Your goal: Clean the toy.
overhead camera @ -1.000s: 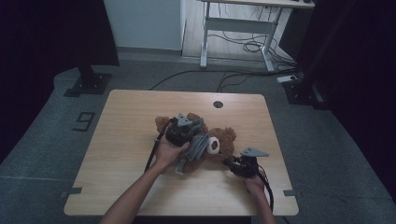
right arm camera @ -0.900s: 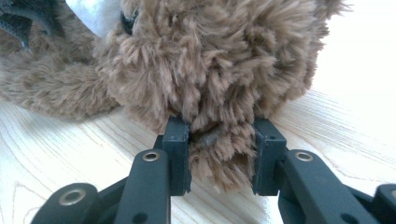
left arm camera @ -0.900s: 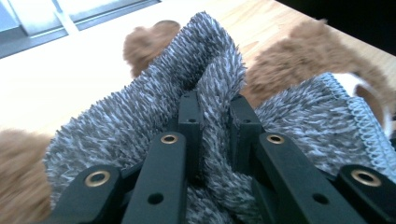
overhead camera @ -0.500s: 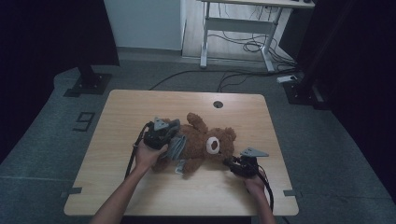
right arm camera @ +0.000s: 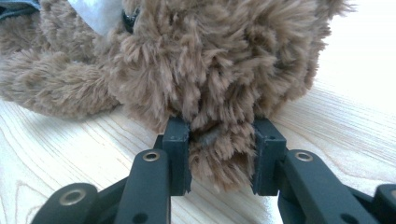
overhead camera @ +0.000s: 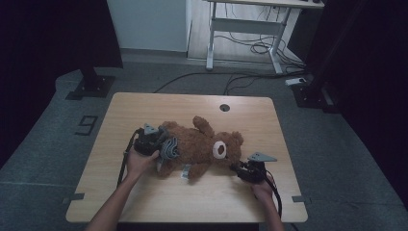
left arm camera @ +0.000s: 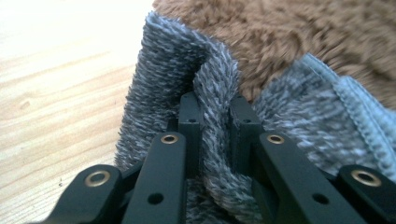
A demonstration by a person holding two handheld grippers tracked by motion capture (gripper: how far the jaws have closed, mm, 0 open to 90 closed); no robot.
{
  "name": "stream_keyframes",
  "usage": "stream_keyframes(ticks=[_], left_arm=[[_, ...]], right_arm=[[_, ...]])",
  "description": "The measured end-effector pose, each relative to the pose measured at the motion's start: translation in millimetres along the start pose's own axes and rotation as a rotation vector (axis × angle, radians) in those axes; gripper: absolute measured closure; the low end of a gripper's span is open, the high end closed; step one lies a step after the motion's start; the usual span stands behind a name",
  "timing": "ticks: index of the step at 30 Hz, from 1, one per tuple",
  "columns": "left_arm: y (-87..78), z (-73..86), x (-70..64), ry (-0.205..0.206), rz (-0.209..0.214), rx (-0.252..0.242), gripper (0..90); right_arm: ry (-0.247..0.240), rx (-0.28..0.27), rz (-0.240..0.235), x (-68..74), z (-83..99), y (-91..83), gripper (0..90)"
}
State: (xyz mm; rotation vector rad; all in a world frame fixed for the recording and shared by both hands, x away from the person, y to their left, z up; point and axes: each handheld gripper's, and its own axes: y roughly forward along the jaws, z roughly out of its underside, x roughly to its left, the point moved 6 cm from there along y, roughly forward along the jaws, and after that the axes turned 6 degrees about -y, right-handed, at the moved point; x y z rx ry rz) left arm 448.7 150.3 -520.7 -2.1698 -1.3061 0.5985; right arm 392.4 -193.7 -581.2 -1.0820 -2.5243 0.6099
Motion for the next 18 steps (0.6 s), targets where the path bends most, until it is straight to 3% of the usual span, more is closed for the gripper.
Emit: stream_keyframes(ticks=[3,7,10,11,12,13,14,15,17,18], left_arm=[[-14.6,-12.3,-11.0,0.012,0.041,-0.045,78.5],[-36.7,-37.2,-40.8,0.064,0.106,-0.109,78.5],[-38.3,-55.1,-67.3,0.113,0.137,-0.121,78.5],[-38.3,-55.1,-67.3,0.113,0.137,-0.121,78.5],[-29.4,-65.0,-84.5,0.132,0.158,-0.111,78.4],[-29.4,-65.0,-84.5,0.132,0.158,-0.111,78.4],[-22.7,-69.4,-92.4,0.144,0.165,-0.101,78.4],[-5.6,-76.7,-108.2,0.151,0.181,-0.075,78.4],[3.7,-79.8,-115.7,0.153,0.191,-0.061,78.4],[20.7,-85.2,-132.1,0.154,0.218,-0.036,78.4]], right_arm=[[0.003,0.002,0.0,-0.2,0.1,0.0,65.4],[0.003,0.002,0.0,-0.4,0.2,0.1,65.4],[0.004,0.002,0.0,-0.2,0.2,0.0,65.4],[0.002,0.001,0.001,-0.3,0.1,0.1,65.4],[0.003,0.002,0.001,-0.1,0.2,0.0,65.4],[0.003,0.002,0.001,-0.1,0.2,0.0,65.4],[0.004,0.004,0.001,0.2,0.3,-0.3,65.5],[0.004,0.003,0.002,0.3,0.4,-0.3,65.4],[0.002,0.002,0.002,0.4,0.5,-0.5,65.5],[0.003,0.002,0.002,0.5,0.5,-0.5,65.5]])
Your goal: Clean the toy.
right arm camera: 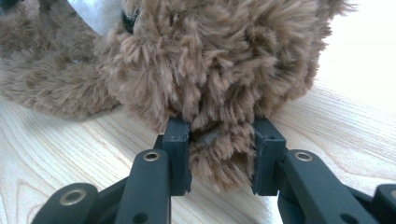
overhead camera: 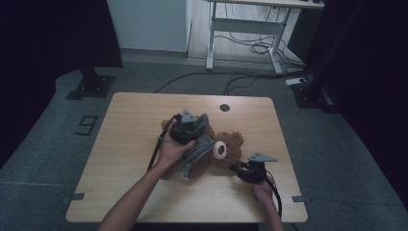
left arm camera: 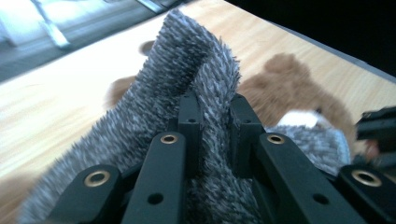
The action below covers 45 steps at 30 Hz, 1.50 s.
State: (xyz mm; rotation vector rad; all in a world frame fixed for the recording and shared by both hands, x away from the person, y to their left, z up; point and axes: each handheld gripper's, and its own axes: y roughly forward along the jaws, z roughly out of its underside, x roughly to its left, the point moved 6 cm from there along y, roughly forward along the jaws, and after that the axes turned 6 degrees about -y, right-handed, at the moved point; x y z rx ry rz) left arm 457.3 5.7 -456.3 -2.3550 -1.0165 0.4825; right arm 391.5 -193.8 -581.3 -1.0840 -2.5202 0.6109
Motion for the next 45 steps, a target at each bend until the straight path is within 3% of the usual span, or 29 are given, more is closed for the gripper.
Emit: stream_keyframes(ticks=[2,3,5,8,12,16,18,24,31,32,35,37,39,40,41,45], left_arm=[[17.5,-5.7,-11.5,0.026,0.01,0.021,78.3],[17.5,-5.7,-11.5,0.026,0.01,0.021,78.3],[39.2,-9.7,-26.0,0.061,0.023,0.059,78.3],[53.1,-6.8,-32.7,0.09,0.016,0.091,78.1],[57.1,2.3,-26.0,0.041,0.039,0.112,78.0],[51.3,11.3,-8.4,0.018,0.019,0.145,78.1],[45.4,13.6,-1.3,-0.015,0.032,0.13,78.2],[22.3,18.8,12.9,-0.028,0.017,0.084,78.1],[-5.6,27.5,39.0,-0.03,-0.054,0.039,78.1],[-13.9,32.4,53.1,-0.046,-0.083,0.039,78.1],[-23.6,43.2,76.2,-0.081,-0.124,0.049,78.0],[-27.9,52.5,91.3,-0.083,-0.174,0.065,77.9],[-30.7,62.2,104.8,-0.122,-0.183,0.069,77.9],[-30.7,62.2,104.8,-0.122,-0.183,0.069,77.9],[-32.8,72.0,116.8,-0.159,-0.194,0.077,77.9],[-37.5,88.7,133.7,-0.187,-0.226,0.102,78.0]], right_arm=[[0.001,0.0,-0.001,0.0,0.0,0.0,65.5],[0.001,0.0,-0.001,0.0,0.0,0.0,65.5],[0.001,-0.001,-0.003,0.0,0.0,-0.1,65.5],[-0.002,0.0,-0.001,-0.1,0.2,0.0,65.5],[-0.002,0.005,0.001,-0.1,0.5,0.0,65.7],[-0.003,0.007,0.004,0.3,0.5,0.2,66.1],[-0.004,0.008,0.004,0.7,0.5,0.3,66.3],[-0.011,0.012,0.009,1.0,0.6,0.6,66.7],[-0.013,0.015,0.01,0.8,0.8,0.6,66.9],[-0.012,0.016,0.01,0.9,0.9,0.5,66.9],[-0.011,0.016,0.01,0.9,0.9,0.5,66.9],[-0.01,0.016,0.009,0.8,0.9,0.5,66.9],[-0.011,0.015,0.009,0.7,0.9,0.6,66.8],[-0.011,0.015,0.009,0.7,0.9,0.6,66.8],[-0.011,0.016,0.009,0.9,0.9,0.5,66.9],[-0.011,0.017,0.01,0.9,1.0,0.6,66.8]])
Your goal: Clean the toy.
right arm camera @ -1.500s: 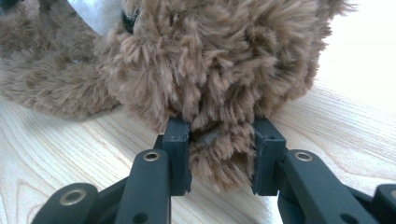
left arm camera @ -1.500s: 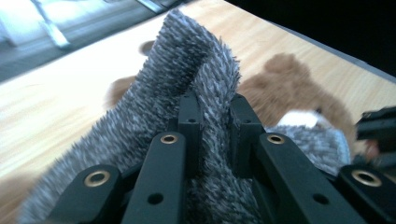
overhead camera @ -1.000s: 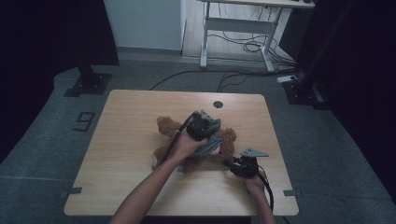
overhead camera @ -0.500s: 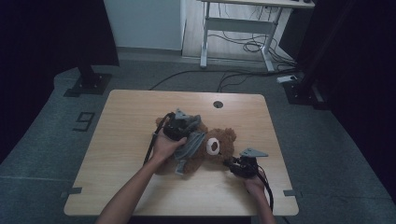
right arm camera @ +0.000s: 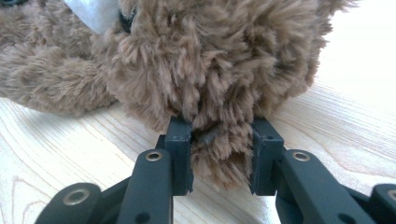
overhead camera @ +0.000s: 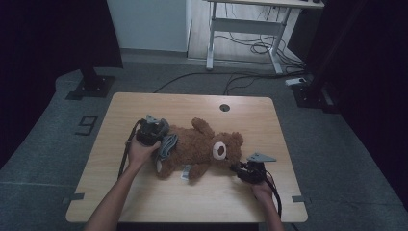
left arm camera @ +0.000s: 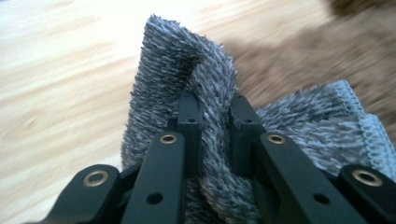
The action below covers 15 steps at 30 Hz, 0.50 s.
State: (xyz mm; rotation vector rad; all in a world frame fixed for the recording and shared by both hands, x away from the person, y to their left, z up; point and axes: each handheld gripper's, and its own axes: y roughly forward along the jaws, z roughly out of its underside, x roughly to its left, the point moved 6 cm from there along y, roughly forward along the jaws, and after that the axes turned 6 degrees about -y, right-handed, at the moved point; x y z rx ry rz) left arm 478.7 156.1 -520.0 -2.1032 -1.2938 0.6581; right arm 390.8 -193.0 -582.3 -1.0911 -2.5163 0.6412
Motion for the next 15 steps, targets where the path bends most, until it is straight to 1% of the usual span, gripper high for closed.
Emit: stream_keyframes(ticks=[2,3,5,6,7,8,9,11,15], left_arm=[[-2.5,1.6,3.3,-0.013,0.008,-0.003,78.0],[-4.7,0.3,2.7,-0.017,0.013,-0.01,78.1],[-10.5,-5.6,-1.9,-0.005,0.017,-0.032,78.2],[-10.5,-5.6,-1.9,-0.005,0.017,-0.032,78.1],[-16.1,-14.1,-10.1,0.011,0.026,-0.056,78.1],[-16.1,-14.1,-10.1,0.011,0.026,-0.056,78.1],[-20.8,-23.3,-20.3,0.028,0.043,-0.075,78.2],[-23.3,-31.7,-32.0,0.049,0.055,-0.091,78.1],[-22.9,-44.2,-59.2,0.076,0.104,-0.1,78.2]], right_arm=[[0.002,0.001,0.0,0.0,0.0,0.1,66.9],[0.003,0.002,-0.001,0.0,0.0,0.2,66.9],[0.006,0.004,-0.002,-0.2,0.2,0.2,66.9],[0.006,0.004,-0.002,-0.2,0.2,0.2,66.9],[0.005,0.005,-0.002,-0.1,0.3,0.2,66.9],[0.005,0.005,-0.001,-0.1,0.3,0.2,66.9],[0.003,0.005,-0.001,0.0,0.3,0.2,66.9],[0.003,0.006,-0.001,0.0,0.3,0.2,66.9],[0.004,0.005,-0.002,0.1,0.4,0.2,66.9]])
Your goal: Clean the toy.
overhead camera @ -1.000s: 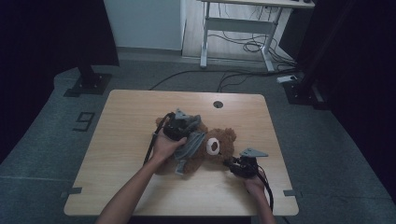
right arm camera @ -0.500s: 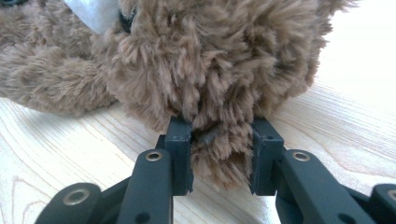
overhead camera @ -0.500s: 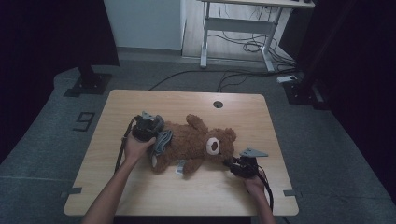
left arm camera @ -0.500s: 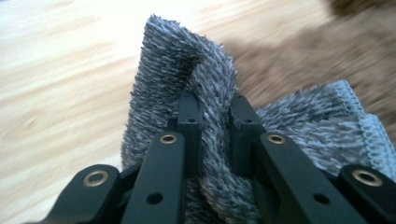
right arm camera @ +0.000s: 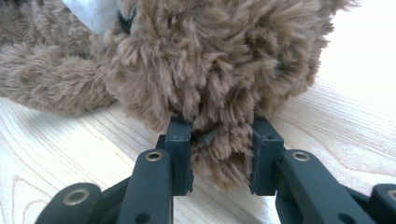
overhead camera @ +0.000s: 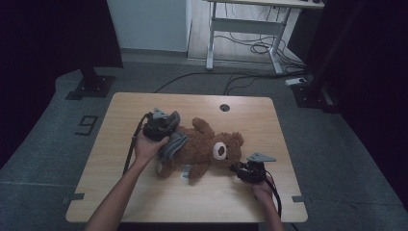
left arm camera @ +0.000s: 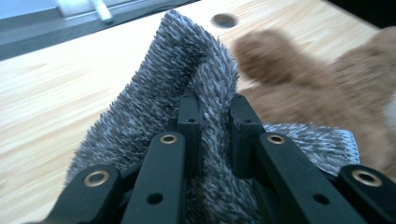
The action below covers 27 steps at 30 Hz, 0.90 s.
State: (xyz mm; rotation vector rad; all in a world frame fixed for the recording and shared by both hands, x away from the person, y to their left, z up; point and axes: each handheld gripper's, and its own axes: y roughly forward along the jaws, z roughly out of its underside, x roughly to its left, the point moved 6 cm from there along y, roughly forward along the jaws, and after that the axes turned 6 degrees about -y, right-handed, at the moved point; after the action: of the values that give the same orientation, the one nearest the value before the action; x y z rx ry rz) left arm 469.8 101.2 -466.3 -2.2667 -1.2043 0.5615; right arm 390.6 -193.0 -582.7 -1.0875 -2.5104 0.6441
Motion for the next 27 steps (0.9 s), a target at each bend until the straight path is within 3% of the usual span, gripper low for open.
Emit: stream_keyframes(ticks=[6,10,11,12,14,16,19,20,21,24,25,26,27], left_arm=[[20.7,-16.7,-53.1,0.08,0.07,0.011,78.2],[41.9,-31.7,-89.9,0.151,0.091,0.031,78.0],[41.9,-31.7,-89.9,0.151,0.091,0.031,78.0],[55.7,-39.6,-105.2,0.152,0.118,0.049,78.0],[69.5,-46.4,-119.8,0.15,0.142,0.065,78.1],[82.2,-50.3,-134.2,0.184,0.149,0.08,78.0],[94.4,-49.7,-145.8,0.208,0.157,0.104,78.0],[106.0,-44.2,-149.9,0.231,0.129,0.138,78.0],[110.1,-40.9,-148.8,0.229,0.128,0.152,77.9],[110.1,-35.6,-138.4,0.161,0.161,0.157,77.8],[110.1,-35.6,-138.4,0.161,0.161,0.157,77.8],[107.8,-34.2,-133.7,0.156,0.154,0.16,77.8],[102.4,-30.5,-122.8,0.161,0.117,0.163,77.9]], right_arm=[[-0.001,0.0,0.0,-0.1,0.0,0.1,66.9],[-0.001,-0.001,0.001,0.1,0.2,0.0,66.9],[-0.001,0.0,0.001,0.3,0.3,-0.2,66.8],[-0.001,-0.001,0.001,0.3,0.3,-0.2,66.8],[-0.002,0.0,0.001,0.4,0.4,-0.3,66.9],[-0.002,-0.001,0.002,0.4,0.4,-0.3,66.9],[-0.005,-0.001,0.003,0.5,0.4,-0.3,66.8],[-0.005,0.0,0.003,0.4,0.5,-0.3,66.9],[-0.004,0.001,0.003,0.3,0.5,-0.3,66.8],[0.001,0.005,0.001,-0.2,0.8,-0.2,66.8],[0.001,0.005,0.001,-0.2,0.8,-0.2,66.8],[-0.001,0.006,0.002,0.0,0.8,-0.2,66.8],[-0.005,0.007,0.004,0.1,0.8,-0.2,66.9]])
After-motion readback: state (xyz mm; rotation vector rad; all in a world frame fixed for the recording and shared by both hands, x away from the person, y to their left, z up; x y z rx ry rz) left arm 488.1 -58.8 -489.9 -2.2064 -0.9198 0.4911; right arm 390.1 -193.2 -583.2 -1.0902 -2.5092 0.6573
